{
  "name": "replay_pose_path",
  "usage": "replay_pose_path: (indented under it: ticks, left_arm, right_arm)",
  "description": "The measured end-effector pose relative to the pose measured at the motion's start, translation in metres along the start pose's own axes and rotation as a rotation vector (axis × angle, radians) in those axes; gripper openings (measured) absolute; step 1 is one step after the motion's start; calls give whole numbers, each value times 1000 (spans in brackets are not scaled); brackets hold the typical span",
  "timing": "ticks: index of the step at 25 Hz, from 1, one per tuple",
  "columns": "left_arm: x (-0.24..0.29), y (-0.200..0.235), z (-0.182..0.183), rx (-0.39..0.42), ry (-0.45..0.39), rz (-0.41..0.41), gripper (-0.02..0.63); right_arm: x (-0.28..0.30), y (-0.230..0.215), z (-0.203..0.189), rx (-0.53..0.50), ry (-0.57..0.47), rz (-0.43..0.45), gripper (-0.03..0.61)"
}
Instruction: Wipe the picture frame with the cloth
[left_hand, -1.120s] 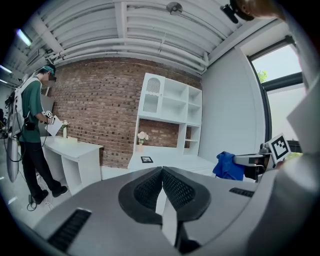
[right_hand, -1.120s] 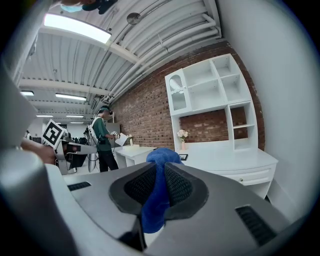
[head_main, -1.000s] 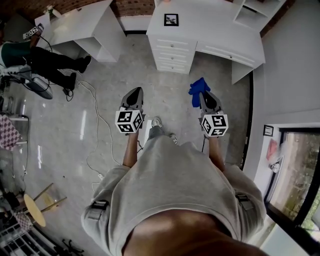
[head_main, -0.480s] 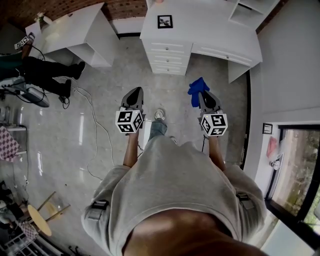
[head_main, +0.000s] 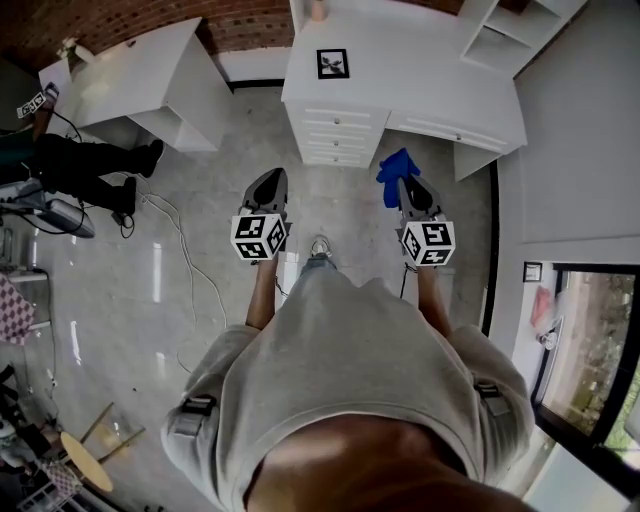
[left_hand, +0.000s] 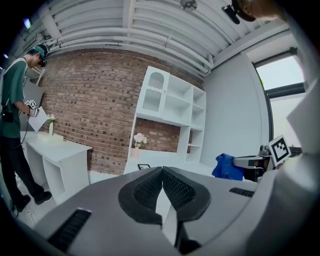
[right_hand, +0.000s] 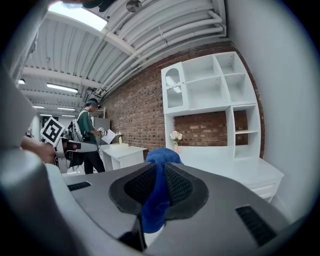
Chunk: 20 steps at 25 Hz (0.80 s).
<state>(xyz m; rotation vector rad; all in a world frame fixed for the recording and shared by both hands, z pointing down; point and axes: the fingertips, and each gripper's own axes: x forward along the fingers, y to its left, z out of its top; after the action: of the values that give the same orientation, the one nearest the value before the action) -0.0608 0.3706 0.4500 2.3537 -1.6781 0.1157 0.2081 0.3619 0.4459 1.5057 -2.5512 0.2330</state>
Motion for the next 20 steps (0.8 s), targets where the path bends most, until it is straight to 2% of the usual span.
replay_pose_path:
  ticks: [7, 20]
  left_arm:
    - [53, 49, 27, -6, -15, -35, 15]
    - [118, 115, 45, -8, -10, -83, 15]
  right_arm:
    - [67, -1, 25, 5, -9, -32, 65]
    - [149, 2, 43, 4, -13, -79, 64]
